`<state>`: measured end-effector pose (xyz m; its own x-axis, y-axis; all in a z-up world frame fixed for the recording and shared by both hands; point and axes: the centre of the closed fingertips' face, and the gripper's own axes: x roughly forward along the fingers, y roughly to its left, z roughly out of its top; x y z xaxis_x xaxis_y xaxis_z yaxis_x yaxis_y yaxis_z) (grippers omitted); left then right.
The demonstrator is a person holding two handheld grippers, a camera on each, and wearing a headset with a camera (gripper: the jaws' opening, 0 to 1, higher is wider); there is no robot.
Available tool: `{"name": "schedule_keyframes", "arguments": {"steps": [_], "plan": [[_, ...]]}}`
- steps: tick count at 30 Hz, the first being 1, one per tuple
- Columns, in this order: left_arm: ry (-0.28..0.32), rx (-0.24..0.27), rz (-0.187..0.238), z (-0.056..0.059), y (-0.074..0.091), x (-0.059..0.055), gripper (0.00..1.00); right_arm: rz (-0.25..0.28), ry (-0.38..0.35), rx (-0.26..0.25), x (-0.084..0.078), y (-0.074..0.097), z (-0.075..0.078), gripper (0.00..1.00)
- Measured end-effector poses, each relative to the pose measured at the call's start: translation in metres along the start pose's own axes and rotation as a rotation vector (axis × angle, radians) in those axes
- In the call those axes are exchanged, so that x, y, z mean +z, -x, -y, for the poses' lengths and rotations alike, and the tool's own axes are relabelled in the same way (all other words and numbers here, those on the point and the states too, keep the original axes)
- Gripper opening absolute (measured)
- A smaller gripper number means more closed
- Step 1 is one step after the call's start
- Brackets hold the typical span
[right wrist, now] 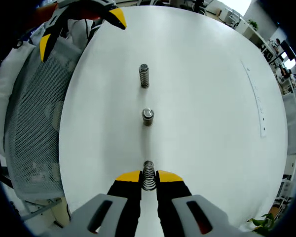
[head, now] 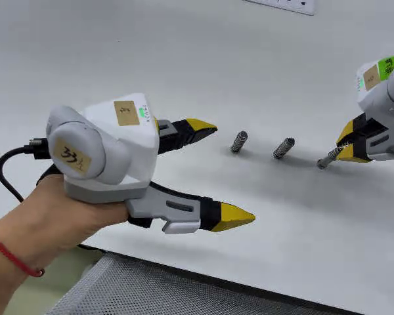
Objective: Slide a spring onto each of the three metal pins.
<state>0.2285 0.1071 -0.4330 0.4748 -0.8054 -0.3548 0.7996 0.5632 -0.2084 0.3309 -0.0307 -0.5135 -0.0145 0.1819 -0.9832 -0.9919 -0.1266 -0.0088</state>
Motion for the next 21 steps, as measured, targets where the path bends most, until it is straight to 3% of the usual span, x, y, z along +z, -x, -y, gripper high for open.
{"name": "schedule_keyframes", "arguments": {"steps": [21], "plan": [[0.01,0.013,0.001,-0.004,0.002,-0.003,0.79,-0.009,-0.005,-0.002,0.002,-0.019,-0.009,0.12]]}}
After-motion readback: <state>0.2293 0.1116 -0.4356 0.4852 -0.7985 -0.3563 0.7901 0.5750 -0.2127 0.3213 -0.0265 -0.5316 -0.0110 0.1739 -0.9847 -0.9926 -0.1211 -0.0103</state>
